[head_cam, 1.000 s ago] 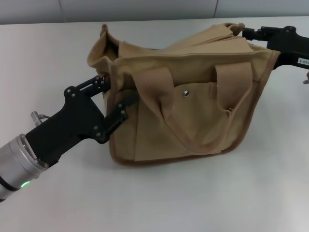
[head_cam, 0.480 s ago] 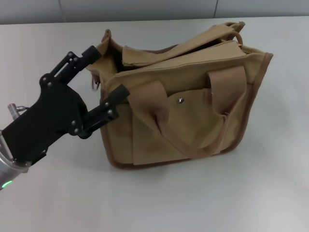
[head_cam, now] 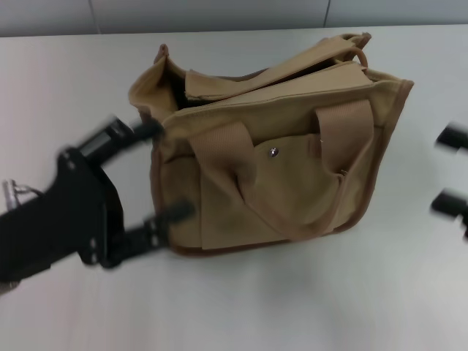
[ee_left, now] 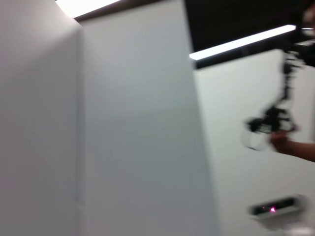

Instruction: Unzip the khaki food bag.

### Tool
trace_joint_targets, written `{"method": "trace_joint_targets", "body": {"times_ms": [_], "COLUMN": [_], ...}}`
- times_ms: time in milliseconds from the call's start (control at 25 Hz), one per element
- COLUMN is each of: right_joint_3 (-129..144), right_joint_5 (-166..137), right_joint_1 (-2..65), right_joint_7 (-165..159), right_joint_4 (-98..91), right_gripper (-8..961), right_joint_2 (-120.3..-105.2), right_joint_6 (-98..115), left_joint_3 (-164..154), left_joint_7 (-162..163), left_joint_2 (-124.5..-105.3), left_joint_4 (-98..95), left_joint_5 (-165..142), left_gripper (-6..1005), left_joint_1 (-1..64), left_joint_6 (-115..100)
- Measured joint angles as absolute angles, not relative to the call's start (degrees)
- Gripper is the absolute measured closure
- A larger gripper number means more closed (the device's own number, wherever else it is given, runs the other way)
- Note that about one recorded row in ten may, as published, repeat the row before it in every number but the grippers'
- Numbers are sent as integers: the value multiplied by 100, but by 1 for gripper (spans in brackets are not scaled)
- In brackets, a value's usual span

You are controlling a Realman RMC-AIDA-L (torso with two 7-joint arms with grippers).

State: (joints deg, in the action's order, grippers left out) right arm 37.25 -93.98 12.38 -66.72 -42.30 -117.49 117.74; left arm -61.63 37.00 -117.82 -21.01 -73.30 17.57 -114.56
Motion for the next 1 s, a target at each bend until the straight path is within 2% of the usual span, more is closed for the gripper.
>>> {"method": "trace_joint_targets", "body": {"times_ms": [240,560,1000], "right_joint_3": [3790,3804,3802], "right_joint_5": [-10382,-10757,-10773], "right_joint_1": [1343,1507,1618], "right_joint_7": [-6666,-6667,-6670], "right_joint_4": [-4202,-4165,-4159], "right_gripper": [157,158,158], "right_joint_2": [-11749,-11886,-11907], "right_joint_6": [11808,11711,11579], "left_joint_3": [-6638,-6630,-6627], "left_joint_7": [4637,4815,5009], "left_joint_2": [-11540,-11539,-11522], "left_joint_4": [-2221,-2245,-2293], "left_joint_5": [-8368,-8759,-8960], "left_gripper": [191,190,191], "left_joint_1": [2054,2039,2082], "left_joint_6": [-11365,-11125,-11097]}}
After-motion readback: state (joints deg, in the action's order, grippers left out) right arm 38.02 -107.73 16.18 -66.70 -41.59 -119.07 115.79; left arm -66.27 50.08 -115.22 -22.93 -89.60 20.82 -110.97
